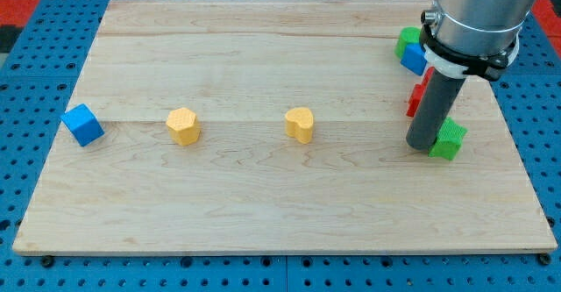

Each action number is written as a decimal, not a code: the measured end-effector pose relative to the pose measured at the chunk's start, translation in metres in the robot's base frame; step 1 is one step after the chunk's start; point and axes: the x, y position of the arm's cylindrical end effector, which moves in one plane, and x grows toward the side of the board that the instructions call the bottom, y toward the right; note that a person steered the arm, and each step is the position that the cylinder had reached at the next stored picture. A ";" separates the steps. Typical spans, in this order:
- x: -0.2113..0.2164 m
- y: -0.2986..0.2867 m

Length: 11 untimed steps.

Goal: Move the green star closer to red star

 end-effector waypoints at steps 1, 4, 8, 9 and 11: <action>0.002 -0.004; 0.042 -0.040; 0.048 0.000; 0.048 0.023; 0.029 0.037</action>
